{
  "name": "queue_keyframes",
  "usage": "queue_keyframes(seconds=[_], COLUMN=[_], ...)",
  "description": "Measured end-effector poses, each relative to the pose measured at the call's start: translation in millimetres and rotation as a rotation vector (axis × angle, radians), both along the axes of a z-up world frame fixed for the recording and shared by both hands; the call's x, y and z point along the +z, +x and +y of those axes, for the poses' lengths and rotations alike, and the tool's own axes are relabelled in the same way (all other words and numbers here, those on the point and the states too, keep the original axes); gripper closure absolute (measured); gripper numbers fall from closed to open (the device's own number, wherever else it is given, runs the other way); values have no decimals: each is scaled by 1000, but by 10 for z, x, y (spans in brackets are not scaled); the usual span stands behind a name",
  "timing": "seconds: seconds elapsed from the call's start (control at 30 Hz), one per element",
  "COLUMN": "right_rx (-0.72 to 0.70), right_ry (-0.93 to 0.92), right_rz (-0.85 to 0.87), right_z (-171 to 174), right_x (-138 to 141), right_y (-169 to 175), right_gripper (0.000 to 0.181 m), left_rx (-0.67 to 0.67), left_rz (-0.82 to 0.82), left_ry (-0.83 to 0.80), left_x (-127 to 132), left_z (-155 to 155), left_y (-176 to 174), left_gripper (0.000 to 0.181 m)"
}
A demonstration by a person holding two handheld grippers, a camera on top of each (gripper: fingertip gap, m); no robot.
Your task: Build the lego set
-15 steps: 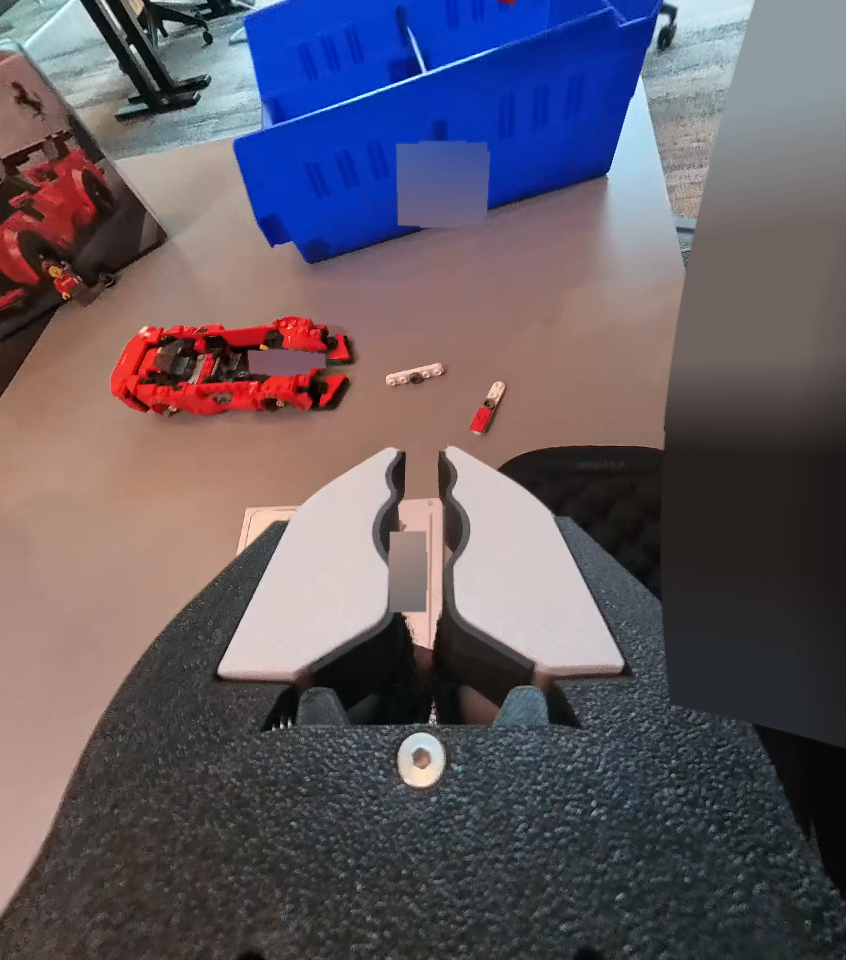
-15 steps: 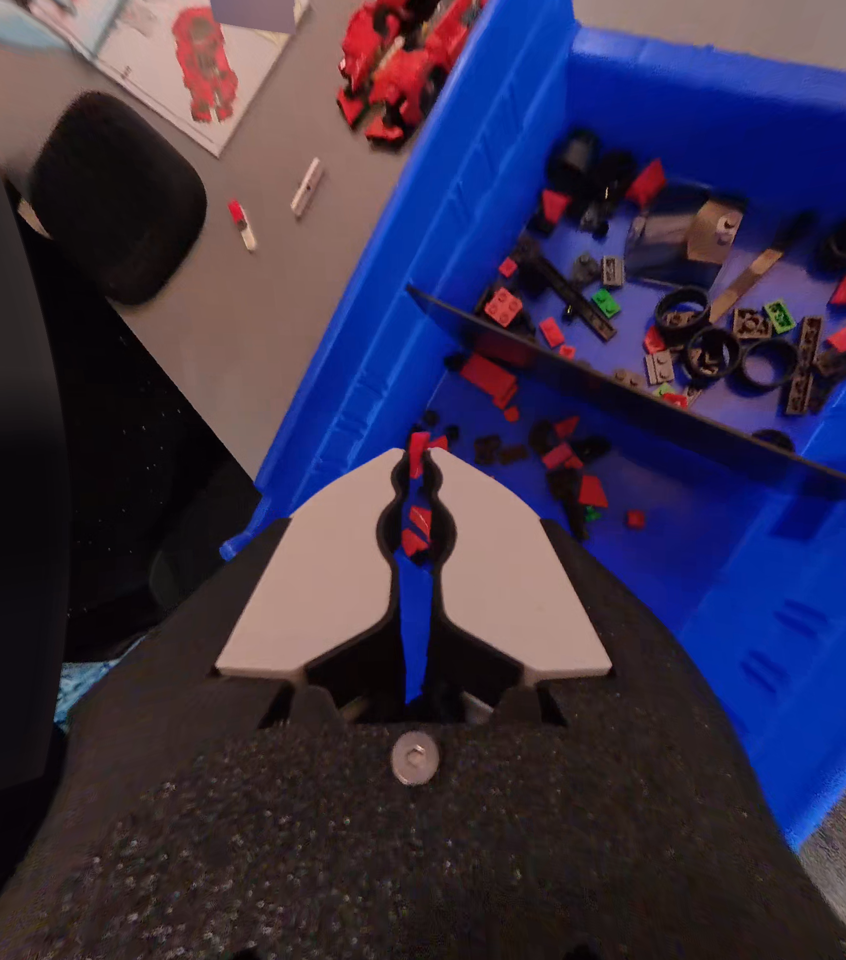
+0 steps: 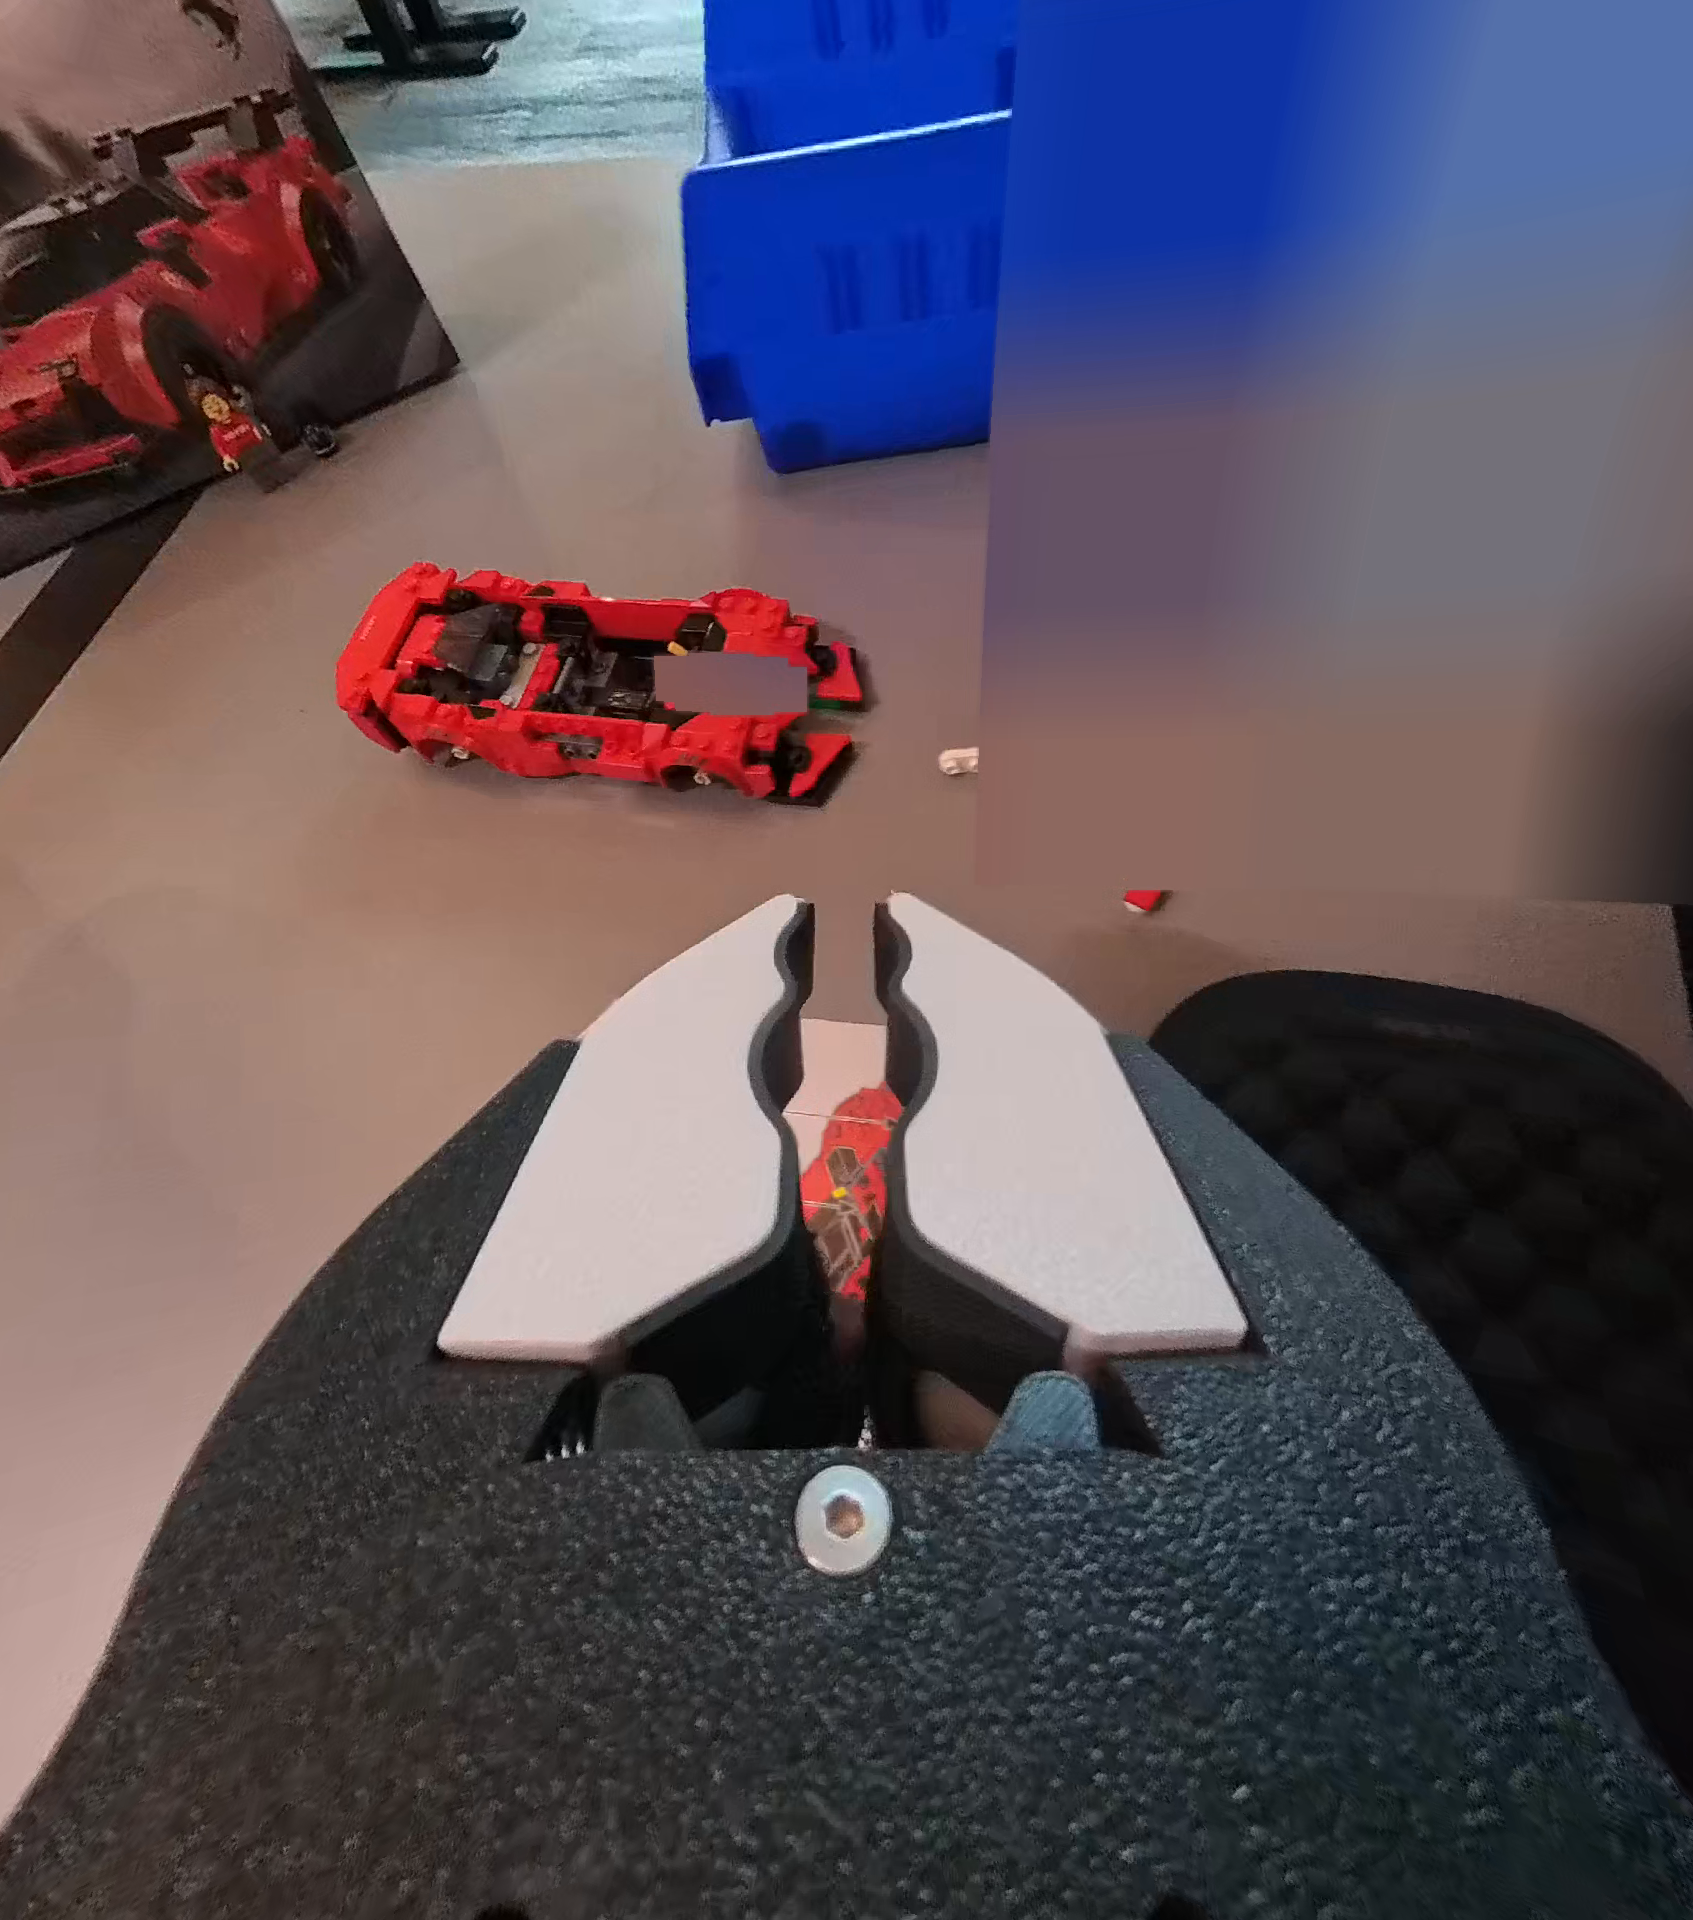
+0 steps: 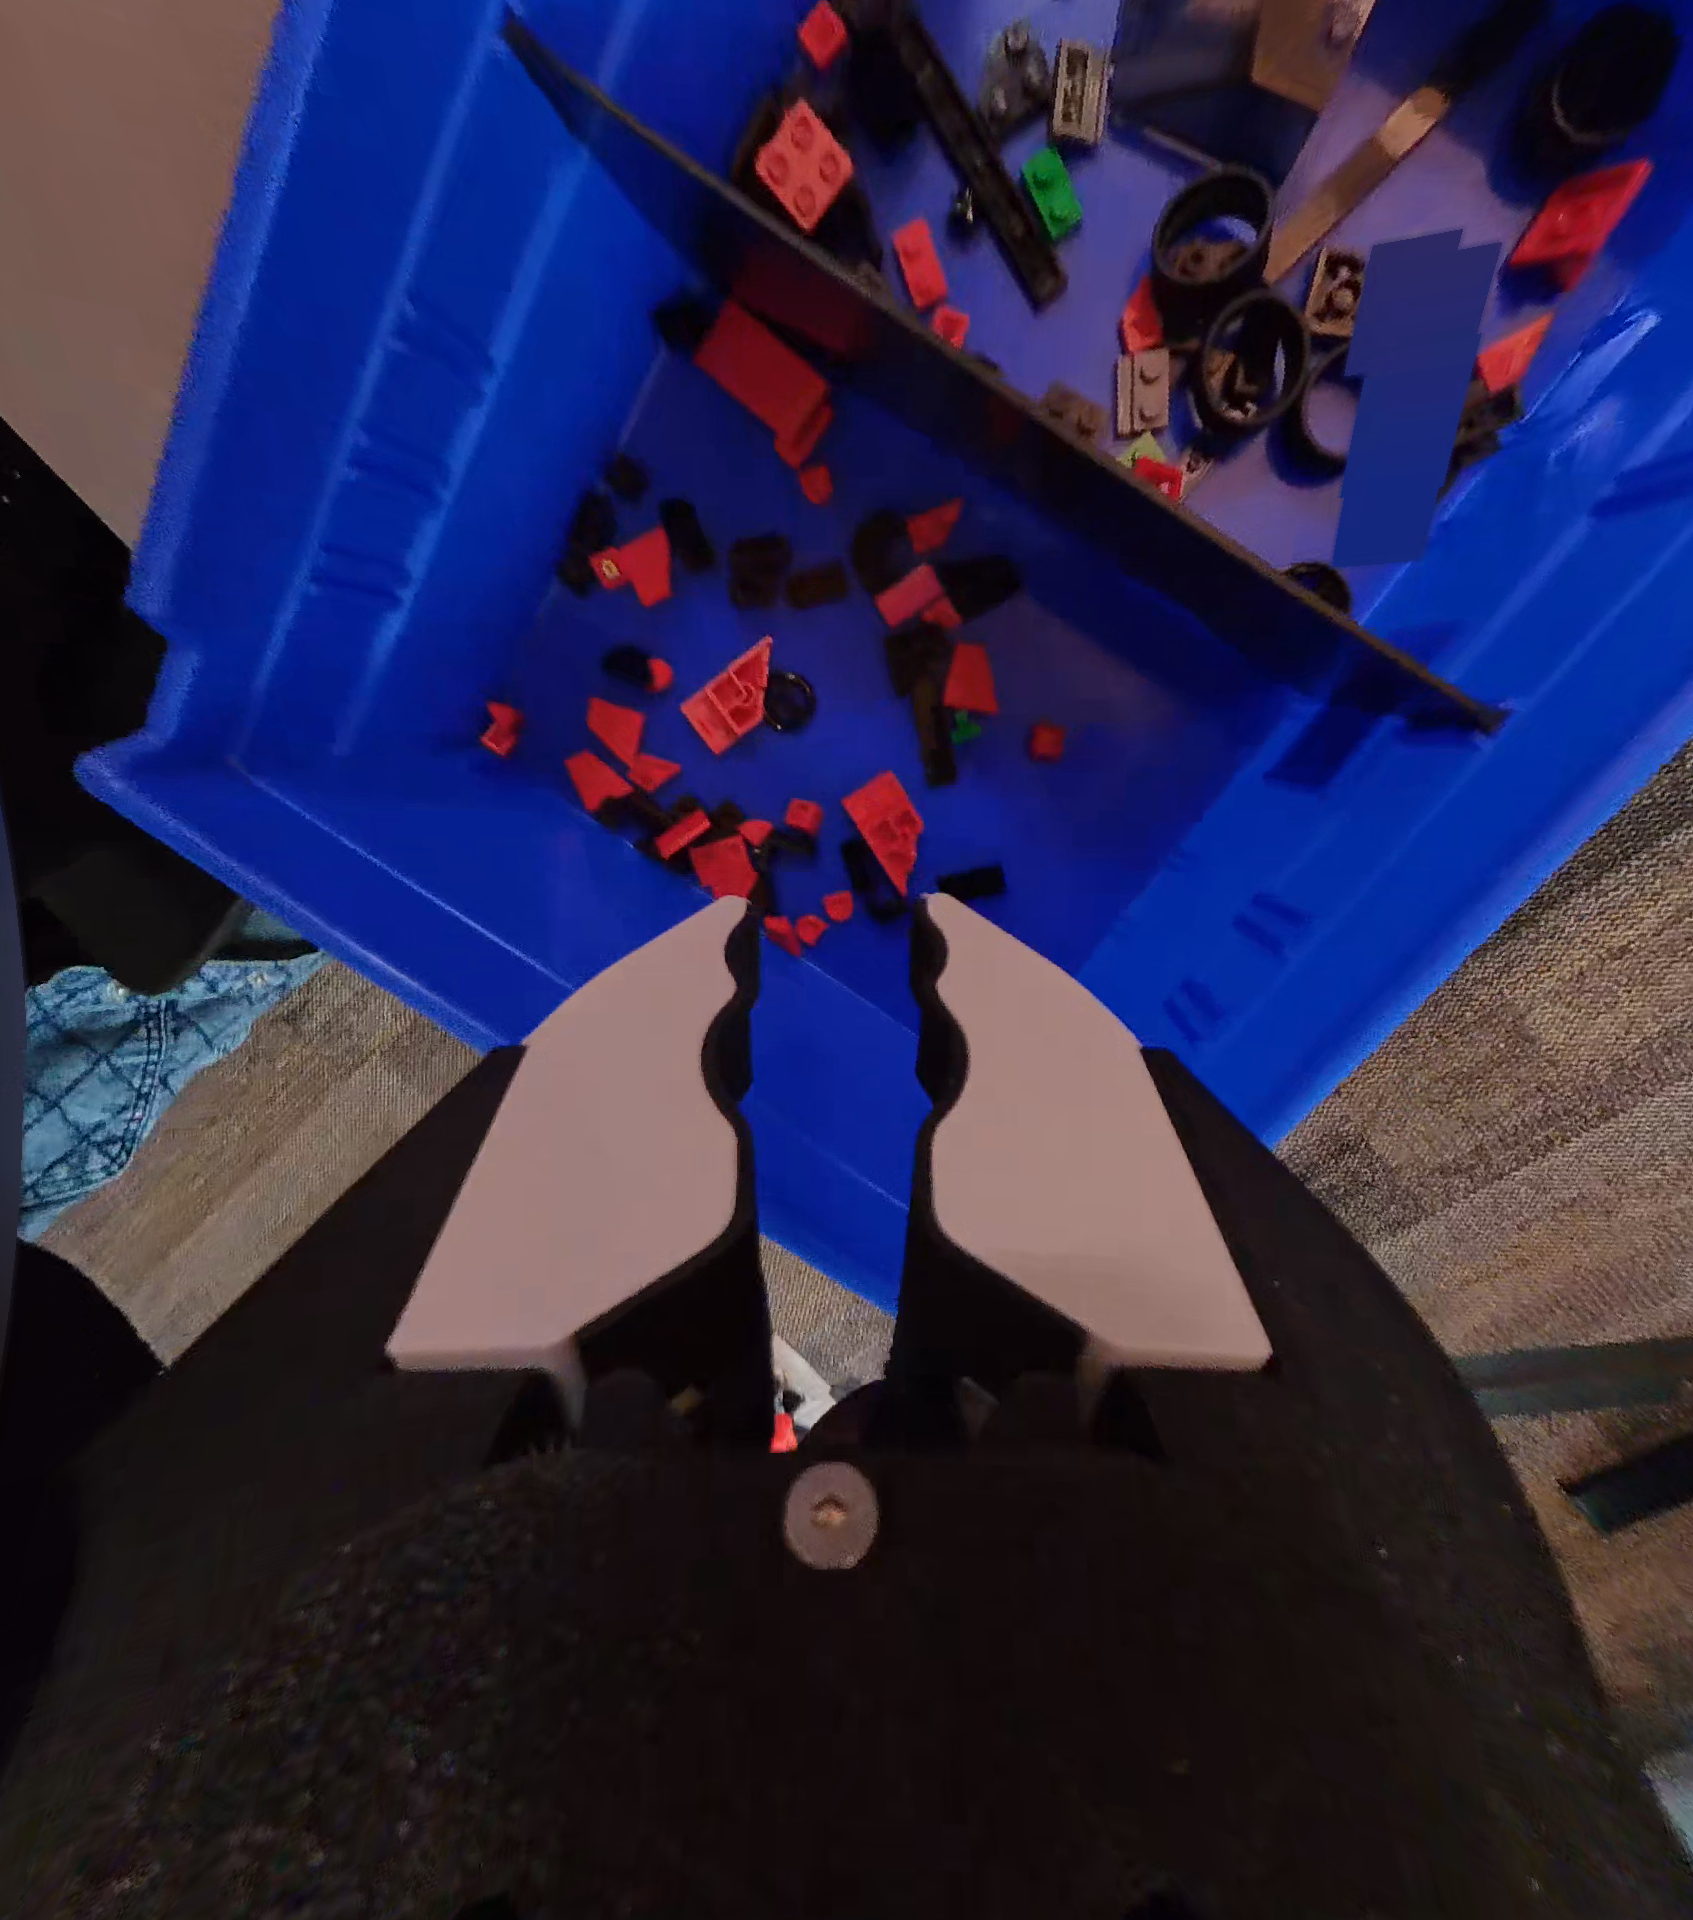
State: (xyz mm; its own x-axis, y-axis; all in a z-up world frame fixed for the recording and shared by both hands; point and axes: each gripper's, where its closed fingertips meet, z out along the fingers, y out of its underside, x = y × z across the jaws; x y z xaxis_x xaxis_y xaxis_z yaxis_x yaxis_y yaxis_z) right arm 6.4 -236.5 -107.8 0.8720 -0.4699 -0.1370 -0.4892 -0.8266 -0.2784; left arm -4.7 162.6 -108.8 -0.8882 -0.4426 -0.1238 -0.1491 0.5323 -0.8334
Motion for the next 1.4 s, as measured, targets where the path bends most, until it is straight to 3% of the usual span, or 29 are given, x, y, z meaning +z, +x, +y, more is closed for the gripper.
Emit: queue_keyframes(seconds=[0.33, 0.47, 0.67, 1.23, 1.4], right_rx=[130, 204, 309, 408, 373], right_ry=[-94, -202, -85, 39, 108], right_rz=[139, 226, 264, 208, 153], right_z=[164, 139, 367, 524, 513], right_x=[-326, -496, -543, -615, -623], right_y=[-59, -198, -318, -292, -135], right_gripper=[154, 165, 181, 178, 159], left_rx=[82, 88, 92, 161, 178], left_rz=[-11, 1, 12, 52, 53], left_ry=[4, 29, 56, 39, 34], left_x=[41, -5, -78, 76, 16], left_z=[39, 35, 29, 183, 152], left_y=[284, 304, 321, 602, 565], left_gripper=[171, 171, 171, 173, 172])
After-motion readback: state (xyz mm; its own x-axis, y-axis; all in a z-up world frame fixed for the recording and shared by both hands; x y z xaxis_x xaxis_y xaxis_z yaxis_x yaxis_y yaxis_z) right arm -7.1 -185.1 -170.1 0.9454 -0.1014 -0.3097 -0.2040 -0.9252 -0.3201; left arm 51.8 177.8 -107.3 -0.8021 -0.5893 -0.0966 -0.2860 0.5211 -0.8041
